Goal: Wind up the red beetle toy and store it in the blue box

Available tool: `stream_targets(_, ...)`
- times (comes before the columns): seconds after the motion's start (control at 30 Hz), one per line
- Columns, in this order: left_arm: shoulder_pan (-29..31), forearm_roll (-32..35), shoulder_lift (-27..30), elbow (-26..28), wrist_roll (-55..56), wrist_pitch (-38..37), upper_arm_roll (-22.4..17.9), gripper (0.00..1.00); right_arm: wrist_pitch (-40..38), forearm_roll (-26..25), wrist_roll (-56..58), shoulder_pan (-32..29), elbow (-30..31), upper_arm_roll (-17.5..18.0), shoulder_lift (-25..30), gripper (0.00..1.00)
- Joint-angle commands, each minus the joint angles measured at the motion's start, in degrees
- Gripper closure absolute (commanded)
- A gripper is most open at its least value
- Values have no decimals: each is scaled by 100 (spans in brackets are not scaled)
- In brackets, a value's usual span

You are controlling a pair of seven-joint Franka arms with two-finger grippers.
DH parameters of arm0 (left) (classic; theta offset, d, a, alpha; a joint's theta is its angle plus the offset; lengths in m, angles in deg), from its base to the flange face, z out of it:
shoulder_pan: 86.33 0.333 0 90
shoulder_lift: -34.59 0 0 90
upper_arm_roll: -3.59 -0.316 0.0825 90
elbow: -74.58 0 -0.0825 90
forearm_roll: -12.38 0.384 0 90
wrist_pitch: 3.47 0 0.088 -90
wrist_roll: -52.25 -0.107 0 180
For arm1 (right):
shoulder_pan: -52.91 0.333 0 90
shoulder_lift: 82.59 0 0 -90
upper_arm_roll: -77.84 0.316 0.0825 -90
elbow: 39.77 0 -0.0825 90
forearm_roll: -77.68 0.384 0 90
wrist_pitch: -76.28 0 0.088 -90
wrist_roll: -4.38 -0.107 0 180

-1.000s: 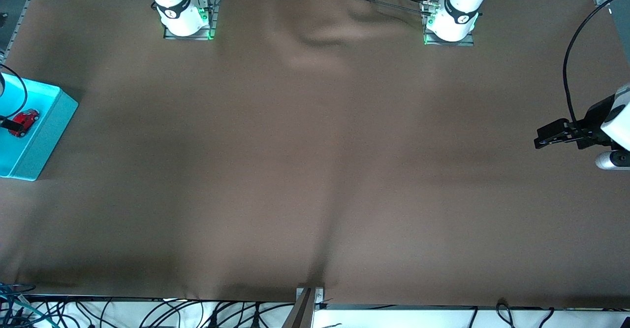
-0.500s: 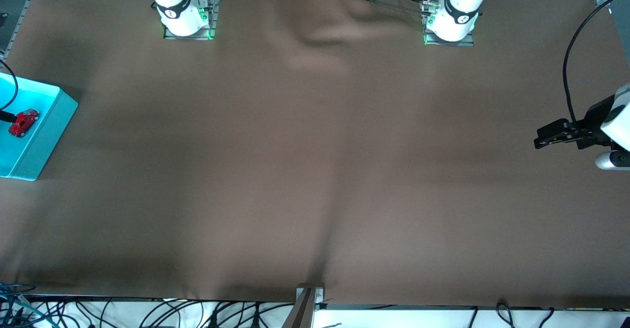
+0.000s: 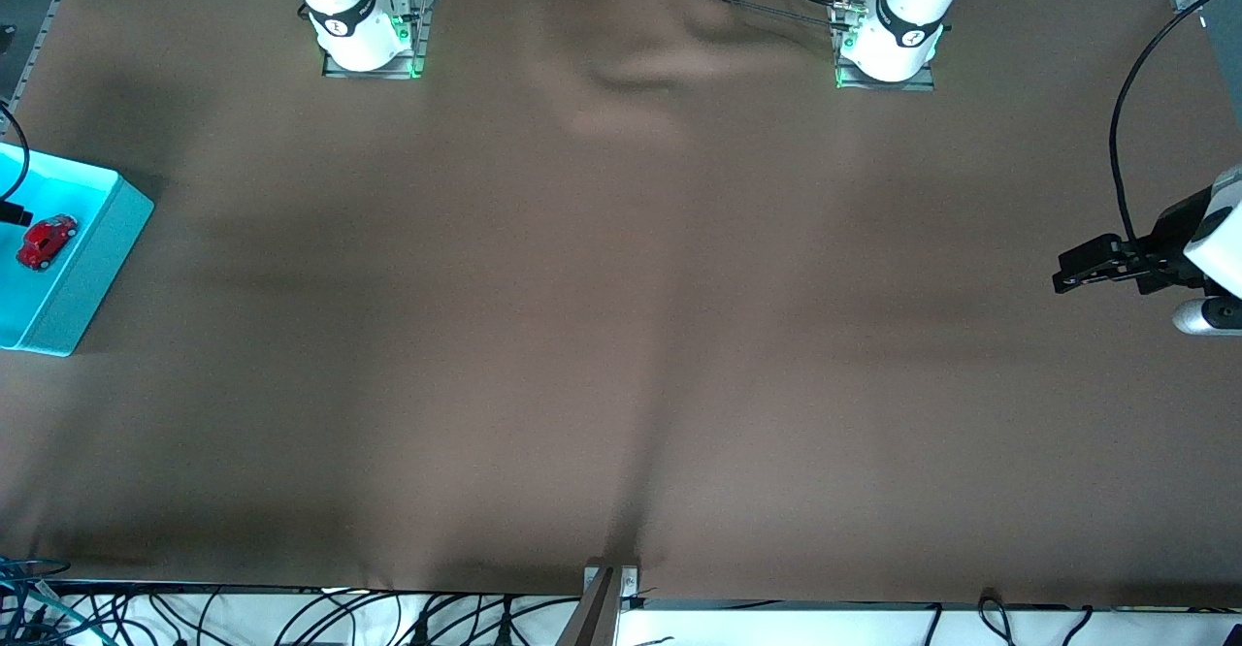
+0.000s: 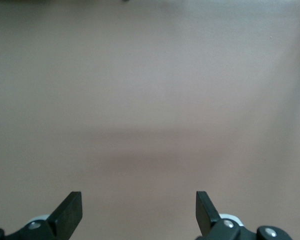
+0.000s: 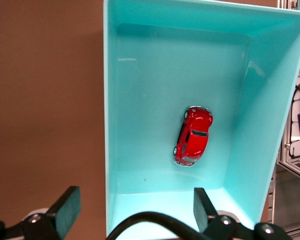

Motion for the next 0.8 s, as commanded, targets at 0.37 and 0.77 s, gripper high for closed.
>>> stream_targets(0.37,16,-56,-35,-113,-122,-59,8,0,-970,283,323,190,17,395,904,0)
stream_targets(0.77,16,-56,-43,-113,-122,-59,8,0,-1541,653,332,207,17,676,1423,0)
